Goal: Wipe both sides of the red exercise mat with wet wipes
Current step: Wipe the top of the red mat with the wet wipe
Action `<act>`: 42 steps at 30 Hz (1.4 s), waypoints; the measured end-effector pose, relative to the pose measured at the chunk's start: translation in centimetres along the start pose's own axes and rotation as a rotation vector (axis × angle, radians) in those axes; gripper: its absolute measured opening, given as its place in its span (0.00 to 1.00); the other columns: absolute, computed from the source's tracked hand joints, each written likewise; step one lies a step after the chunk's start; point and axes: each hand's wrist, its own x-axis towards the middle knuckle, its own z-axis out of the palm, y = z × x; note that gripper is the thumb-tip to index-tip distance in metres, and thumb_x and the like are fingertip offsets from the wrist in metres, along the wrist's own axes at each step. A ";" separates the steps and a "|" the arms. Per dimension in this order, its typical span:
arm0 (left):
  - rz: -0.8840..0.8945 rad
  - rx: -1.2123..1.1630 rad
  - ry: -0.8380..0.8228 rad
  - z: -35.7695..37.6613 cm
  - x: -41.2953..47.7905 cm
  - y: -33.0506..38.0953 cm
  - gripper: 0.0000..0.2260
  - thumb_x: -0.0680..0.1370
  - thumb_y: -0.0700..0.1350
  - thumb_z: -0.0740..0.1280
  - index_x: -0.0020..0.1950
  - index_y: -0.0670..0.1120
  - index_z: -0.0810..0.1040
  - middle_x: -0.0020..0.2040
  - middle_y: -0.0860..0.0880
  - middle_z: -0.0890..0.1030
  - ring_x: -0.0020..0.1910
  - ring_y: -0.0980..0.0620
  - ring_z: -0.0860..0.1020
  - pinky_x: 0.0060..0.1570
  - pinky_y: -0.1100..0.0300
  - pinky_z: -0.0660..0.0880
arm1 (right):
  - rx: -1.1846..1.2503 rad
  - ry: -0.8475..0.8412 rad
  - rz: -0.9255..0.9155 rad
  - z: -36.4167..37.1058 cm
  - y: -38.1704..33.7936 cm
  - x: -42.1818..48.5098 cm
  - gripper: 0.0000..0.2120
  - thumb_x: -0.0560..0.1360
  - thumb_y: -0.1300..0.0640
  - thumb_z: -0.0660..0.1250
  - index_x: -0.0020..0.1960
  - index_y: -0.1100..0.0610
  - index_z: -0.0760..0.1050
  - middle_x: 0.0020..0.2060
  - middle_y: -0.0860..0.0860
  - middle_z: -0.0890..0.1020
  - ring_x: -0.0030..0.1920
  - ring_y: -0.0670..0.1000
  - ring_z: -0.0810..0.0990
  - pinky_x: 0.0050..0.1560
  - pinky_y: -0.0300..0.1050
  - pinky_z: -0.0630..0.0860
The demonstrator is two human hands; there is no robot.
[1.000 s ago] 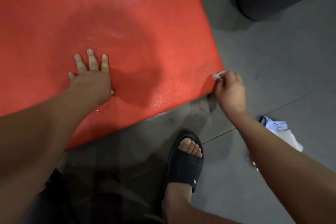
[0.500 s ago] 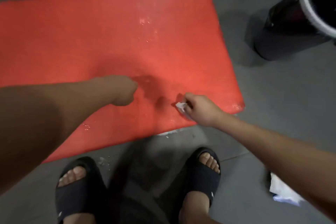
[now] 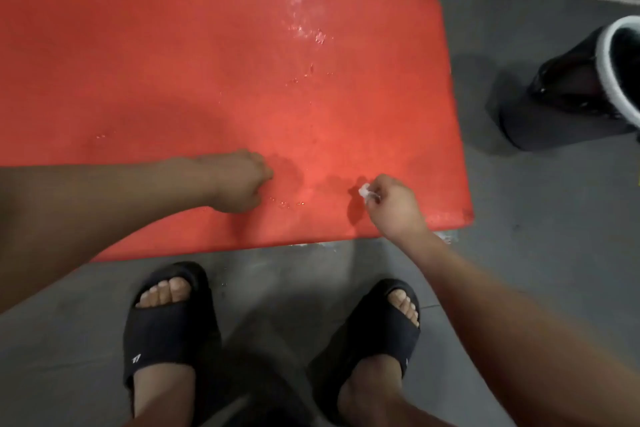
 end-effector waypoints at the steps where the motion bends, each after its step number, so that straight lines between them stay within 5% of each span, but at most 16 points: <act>1: -0.011 0.006 0.025 1.0 0.6 -0.3 0.22 0.80 0.54 0.62 0.71 0.46 0.71 0.71 0.44 0.71 0.70 0.43 0.70 0.69 0.53 0.69 | 0.021 0.075 0.029 0.8 0.6 -0.4 0.04 0.76 0.64 0.65 0.50 0.62 0.76 0.48 0.60 0.80 0.47 0.62 0.79 0.47 0.49 0.71; 5: -0.126 -0.003 -0.029 3.9 2.0 -1.7 0.37 0.78 0.60 0.66 0.82 0.57 0.52 0.83 0.47 0.46 0.81 0.39 0.48 0.77 0.41 0.57 | 0.077 0.208 0.087 4.1 1.4 -1.3 0.07 0.76 0.66 0.65 0.54 0.63 0.77 0.51 0.63 0.78 0.47 0.64 0.79 0.49 0.48 0.67; 10: -0.168 -0.001 -0.160 6.0 0.7 -4.6 0.49 0.75 0.59 0.71 0.76 0.69 0.32 0.81 0.56 0.33 0.81 0.39 0.41 0.76 0.37 0.58 | 0.288 0.327 0.248 8.4 -2.5 -0.8 0.11 0.72 0.69 0.61 0.51 0.62 0.79 0.50 0.59 0.82 0.53 0.59 0.80 0.55 0.40 0.68; 12: -0.175 -0.024 -0.137 6.1 0.5 -4.2 0.49 0.75 0.59 0.72 0.77 0.68 0.33 0.81 0.56 0.32 0.81 0.39 0.40 0.76 0.37 0.58 | 0.341 0.277 0.117 10.3 -5.7 -1.6 0.13 0.70 0.71 0.61 0.50 0.62 0.80 0.48 0.58 0.83 0.52 0.58 0.81 0.56 0.37 0.68; 16: -0.217 -0.080 -0.113 6.9 0.6 -2.9 0.49 0.75 0.58 0.72 0.80 0.65 0.35 0.80 0.56 0.30 0.81 0.38 0.37 0.75 0.34 0.57 | 0.203 0.056 -0.217 12.4 -8.8 -3.3 0.15 0.68 0.71 0.63 0.51 0.62 0.80 0.49 0.61 0.81 0.50 0.62 0.80 0.57 0.49 0.73; 25: -0.239 -0.116 -0.107 7.3 0.7 -2.8 0.49 0.76 0.56 0.73 0.80 0.65 0.36 0.81 0.56 0.32 0.81 0.38 0.37 0.76 0.34 0.55 | 0.132 0.364 0.332 7.7 -0.4 -1.1 0.09 0.75 0.67 0.61 0.52 0.65 0.77 0.51 0.62 0.79 0.50 0.63 0.78 0.50 0.47 0.67; 31: -0.234 -0.106 -0.095 7.6 0.7 -2.9 0.50 0.75 0.56 0.73 0.80 0.64 0.36 0.81 0.56 0.32 0.81 0.37 0.38 0.76 0.34 0.56 | 0.222 0.167 -0.079 12.6 -7.1 -5.4 0.13 0.67 0.70 0.61 0.49 0.61 0.79 0.47 0.59 0.80 0.49 0.62 0.78 0.53 0.51 0.72; 38: -0.234 -0.117 -0.085 8.0 0.8 -3.0 0.50 0.75 0.56 0.73 0.80 0.64 0.36 0.81 0.55 0.32 0.80 0.36 0.38 0.76 0.34 0.56 | 0.193 0.366 0.360 9.5 -0.9 -4.6 0.11 0.71 0.69 0.61 0.51 0.63 0.77 0.49 0.62 0.77 0.47 0.64 0.77 0.49 0.51 0.68; 42: -0.246 -0.119 -0.086 7.8 0.9 -2.8 0.50 0.75 0.55 0.72 0.80 0.63 0.36 0.81 0.55 0.32 0.80 0.37 0.38 0.76 0.35 0.56 | 0.330 0.184 0.034 13.4 -8.0 -6.9 0.14 0.66 0.73 0.61 0.48 0.62 0.79 0.46 0.60 0.80 0.48 0.62 0.77 0.54 0.48 0.70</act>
